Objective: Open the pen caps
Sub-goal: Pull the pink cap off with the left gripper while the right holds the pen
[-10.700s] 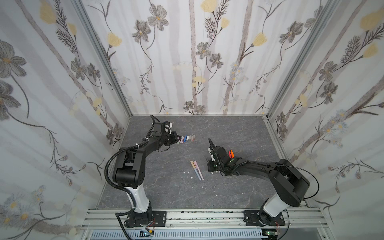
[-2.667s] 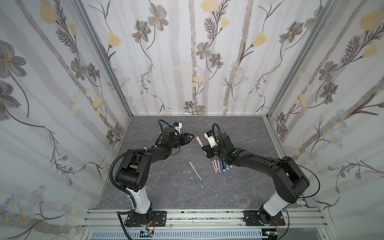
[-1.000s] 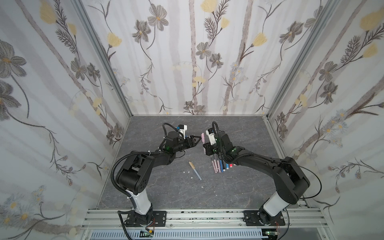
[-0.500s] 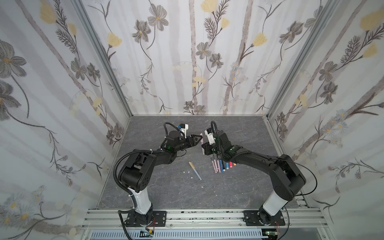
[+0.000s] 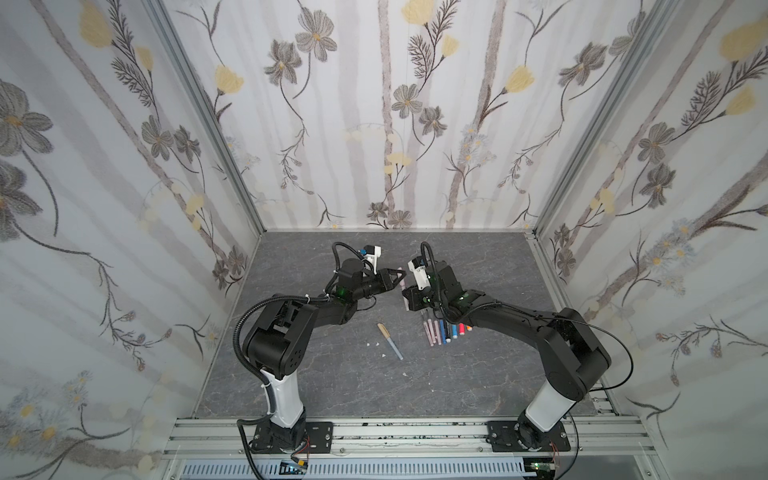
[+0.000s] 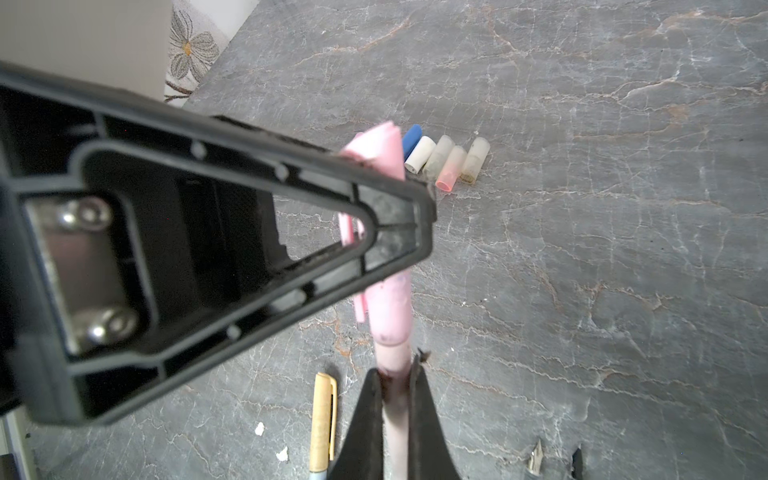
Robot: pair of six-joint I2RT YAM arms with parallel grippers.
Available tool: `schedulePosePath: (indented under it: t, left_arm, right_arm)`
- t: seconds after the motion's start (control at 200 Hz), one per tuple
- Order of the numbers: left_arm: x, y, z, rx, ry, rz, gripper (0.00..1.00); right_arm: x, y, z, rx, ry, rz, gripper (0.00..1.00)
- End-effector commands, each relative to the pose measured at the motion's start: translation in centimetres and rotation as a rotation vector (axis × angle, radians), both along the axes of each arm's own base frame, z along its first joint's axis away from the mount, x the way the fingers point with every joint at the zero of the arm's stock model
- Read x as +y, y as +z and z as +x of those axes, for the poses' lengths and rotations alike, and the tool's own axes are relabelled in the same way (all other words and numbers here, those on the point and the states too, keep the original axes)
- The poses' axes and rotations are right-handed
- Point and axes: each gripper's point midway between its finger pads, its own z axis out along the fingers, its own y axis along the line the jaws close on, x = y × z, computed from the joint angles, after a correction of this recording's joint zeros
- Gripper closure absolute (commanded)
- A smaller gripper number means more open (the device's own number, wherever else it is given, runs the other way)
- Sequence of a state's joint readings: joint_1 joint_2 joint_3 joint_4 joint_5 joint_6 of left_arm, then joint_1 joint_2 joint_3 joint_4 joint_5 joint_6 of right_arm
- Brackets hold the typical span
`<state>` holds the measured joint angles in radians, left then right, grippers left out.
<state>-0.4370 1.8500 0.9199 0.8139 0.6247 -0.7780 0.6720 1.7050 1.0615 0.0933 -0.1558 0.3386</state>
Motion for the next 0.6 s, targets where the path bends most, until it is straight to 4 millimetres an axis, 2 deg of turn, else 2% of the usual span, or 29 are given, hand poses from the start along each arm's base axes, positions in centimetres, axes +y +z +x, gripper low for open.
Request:
schedulePosePath:
  t: [0.0, 0.16, 0.23, 0.25, 0.32, 0.42, 0.595]
  left_arm:
    - [-0.1, 0.4, 0.2, -0.027, -0.008, -0.003, 0.76]
    - [-0.2, 0.2, 0.1, -0.017, -0.017, -0.007, 0.89]
    - [-0.3, 0.4, 0.0, -0.012, -0.019, -0.016, 1.0]
    - [-0.3, 0.6, 0.0, -0.014, -0.019, -0.021, 1.0]
    - [-0.4, 1.1, -0.1, -0.014, -0.024, -0.036, 1.0]
    - [-0.4, 1.9, -0.1, -0.015, -0.027, -0.058, 1.0]
    - [-0.5, 2.3, -0.3, -0.008, -0.037, -0.081, 1.0]
  right_arm:
    - [0.4, 0.6, 0.2, -0.013, 0.011, 0.021, 1.0]
    - [0.4, 0.7, 0.2, -0.016, 0.01, 0.025, 1.0]
    - [0.5, 0.6, 0.2, -0.017, 0.012, 0.028, 1.0]
    - [0.4, 0.5, 0.1, -0.016, 0.012, 0.03, 1.0]
    - [0.5, 0.4, 0.1, -0.016, 0.01, 0.037, 0.9]
    - [0.6, 0.3, 0.2, -0.017, 0.01, 0.046, 0.84]
    - [1.0, 0.4, 0.4, -0.026, 0.015, 0.064, 0.81]
